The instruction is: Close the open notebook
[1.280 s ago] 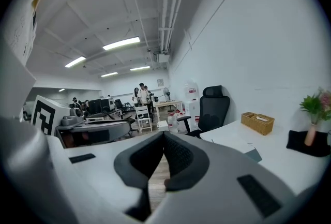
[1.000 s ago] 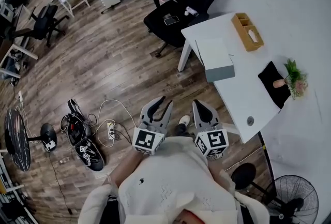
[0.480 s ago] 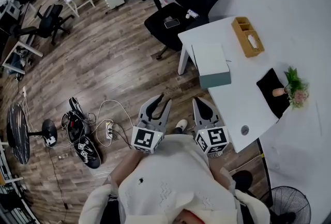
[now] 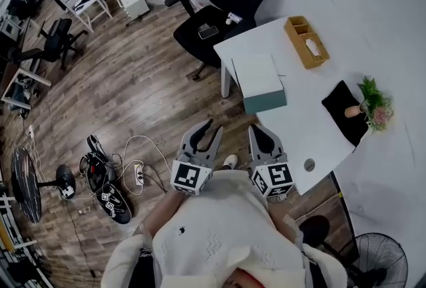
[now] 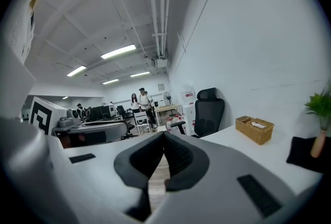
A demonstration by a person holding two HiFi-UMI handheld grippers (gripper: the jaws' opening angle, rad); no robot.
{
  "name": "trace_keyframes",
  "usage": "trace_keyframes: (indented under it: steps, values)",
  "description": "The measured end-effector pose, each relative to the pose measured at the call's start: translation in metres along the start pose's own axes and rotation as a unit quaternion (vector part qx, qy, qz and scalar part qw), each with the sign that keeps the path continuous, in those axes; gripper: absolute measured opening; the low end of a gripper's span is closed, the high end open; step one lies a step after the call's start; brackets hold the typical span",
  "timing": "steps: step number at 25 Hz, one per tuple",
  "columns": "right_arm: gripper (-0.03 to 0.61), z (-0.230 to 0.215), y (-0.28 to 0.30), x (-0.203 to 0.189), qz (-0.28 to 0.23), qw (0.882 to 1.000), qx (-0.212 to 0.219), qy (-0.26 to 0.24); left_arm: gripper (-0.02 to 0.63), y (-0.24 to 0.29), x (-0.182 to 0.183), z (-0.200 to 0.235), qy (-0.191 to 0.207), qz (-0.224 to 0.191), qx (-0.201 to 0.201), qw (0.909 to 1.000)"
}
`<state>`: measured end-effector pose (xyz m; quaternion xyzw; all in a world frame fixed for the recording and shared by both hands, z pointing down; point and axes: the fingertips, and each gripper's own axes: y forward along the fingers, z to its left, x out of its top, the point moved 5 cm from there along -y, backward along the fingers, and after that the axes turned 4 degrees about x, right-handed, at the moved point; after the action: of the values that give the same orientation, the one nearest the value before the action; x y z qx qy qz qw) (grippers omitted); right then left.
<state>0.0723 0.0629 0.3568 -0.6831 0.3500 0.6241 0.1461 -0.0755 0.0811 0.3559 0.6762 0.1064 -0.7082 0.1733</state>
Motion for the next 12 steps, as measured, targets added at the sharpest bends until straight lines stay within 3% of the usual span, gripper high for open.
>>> trace_keyframes:
  steps: [12]
  values:
    - [0.001, -0.026, -0.003, 0.000, 0.001, 0.998, -0.055, 0.003, 0.103, 0.037, -0.003, -0.005, -0.001, -0.002, -0.055, 0.9985]
